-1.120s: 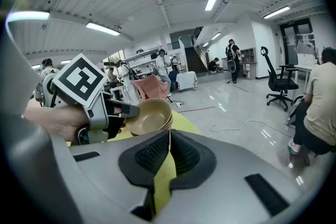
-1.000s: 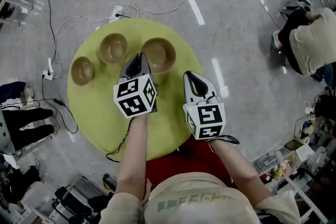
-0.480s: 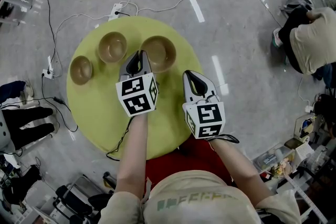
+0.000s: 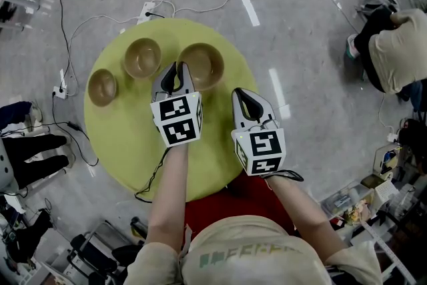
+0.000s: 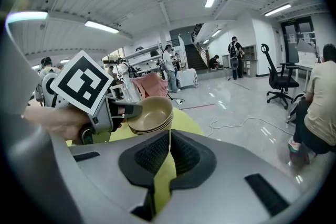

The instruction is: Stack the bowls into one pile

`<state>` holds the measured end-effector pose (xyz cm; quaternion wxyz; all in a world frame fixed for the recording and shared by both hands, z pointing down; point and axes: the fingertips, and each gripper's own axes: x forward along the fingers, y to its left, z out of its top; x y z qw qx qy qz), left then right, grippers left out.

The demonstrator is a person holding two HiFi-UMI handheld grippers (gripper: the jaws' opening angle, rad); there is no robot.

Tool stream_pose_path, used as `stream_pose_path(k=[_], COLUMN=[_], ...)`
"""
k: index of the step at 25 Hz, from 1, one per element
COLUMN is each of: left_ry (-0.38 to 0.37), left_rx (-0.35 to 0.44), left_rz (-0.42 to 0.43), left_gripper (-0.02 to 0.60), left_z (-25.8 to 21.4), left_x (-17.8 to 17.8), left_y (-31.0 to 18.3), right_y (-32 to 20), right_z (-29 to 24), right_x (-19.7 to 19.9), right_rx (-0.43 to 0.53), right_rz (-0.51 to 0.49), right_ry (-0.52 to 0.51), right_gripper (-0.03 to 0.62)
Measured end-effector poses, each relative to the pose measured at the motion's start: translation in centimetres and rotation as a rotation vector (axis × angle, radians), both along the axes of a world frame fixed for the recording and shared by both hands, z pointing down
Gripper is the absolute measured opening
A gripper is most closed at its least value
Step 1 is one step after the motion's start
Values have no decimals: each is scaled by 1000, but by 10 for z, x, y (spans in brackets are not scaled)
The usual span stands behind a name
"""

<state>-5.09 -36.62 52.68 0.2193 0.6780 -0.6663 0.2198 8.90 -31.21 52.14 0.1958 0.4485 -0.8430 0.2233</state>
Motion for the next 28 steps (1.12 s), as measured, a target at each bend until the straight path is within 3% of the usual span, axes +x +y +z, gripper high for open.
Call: stream_pose_path(k=[17,28], left_ry=[-78,-73], left_rx=[-22,29], left_rz=[8,-23], left_gripper=[89,91], left_z=[5,-7], left_x=[1,0], left_y=[9,12], right_y=[7,11], right_z=[-5,-12], right_x=[5,11], right_rx=[13,33], right_rz=[12,27], right_ry=[-5,-13], right_gripper=[37,37])
